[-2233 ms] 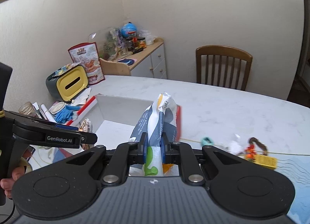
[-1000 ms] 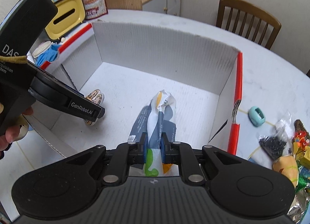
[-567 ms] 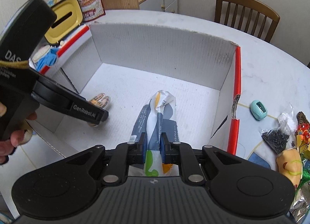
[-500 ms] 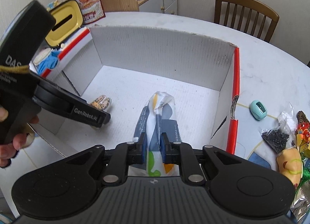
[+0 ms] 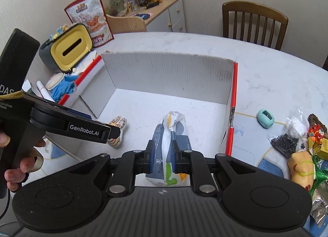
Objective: Organize objects
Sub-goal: 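Open the left tool to drop the bunny while the right tool releases the snack bag, then move both tools back from the box to the item pile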
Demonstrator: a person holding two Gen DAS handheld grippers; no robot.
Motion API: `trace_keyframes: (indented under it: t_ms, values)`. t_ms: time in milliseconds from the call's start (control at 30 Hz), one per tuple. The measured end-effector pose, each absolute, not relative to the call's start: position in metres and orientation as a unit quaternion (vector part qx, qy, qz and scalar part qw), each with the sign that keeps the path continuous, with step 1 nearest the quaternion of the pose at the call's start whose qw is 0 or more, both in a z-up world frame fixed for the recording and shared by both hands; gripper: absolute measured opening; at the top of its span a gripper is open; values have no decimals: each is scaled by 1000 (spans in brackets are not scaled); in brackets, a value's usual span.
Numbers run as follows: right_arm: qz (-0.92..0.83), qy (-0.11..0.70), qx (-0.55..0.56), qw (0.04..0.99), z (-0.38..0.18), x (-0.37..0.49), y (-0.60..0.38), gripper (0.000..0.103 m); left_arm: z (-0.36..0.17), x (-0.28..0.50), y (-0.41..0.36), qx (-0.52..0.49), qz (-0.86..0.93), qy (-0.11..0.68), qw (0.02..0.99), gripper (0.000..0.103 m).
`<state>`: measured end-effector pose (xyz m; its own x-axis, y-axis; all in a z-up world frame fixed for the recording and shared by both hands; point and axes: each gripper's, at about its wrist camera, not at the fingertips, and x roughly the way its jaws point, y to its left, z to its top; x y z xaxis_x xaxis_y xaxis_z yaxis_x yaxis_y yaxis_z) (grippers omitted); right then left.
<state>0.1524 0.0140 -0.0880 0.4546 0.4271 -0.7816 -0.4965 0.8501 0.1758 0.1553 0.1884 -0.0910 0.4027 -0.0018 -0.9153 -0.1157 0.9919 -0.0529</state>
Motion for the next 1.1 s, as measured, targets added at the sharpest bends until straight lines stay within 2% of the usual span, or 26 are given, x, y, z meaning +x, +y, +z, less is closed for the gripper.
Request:
trace_keyframes:
  t_ms: [100,600,633,800,967,1100]
  values:
    - [271,437,-38,857,-80,147,11,19,-79,148,186,-58,34,532,844,71]
    - [270,401,2,875,-45,125,-26,21,-39,115,157,-47,21,472,880,80]
    - [270,397,2,877,-42,123,-30,23,-36,113,154,-44,18,468,883,81]
    - [268,376,4,887,-32,110,-50,50,-24,102,137,-37,5,448,893,83]
    - [267,370,16,890,-26,98,-74,53,-17,95,117,-30,-6,434,901,86]
    - [264,357,25,896,-21,89,-96,66,-14,90,100,-31,-14,427,903,89]
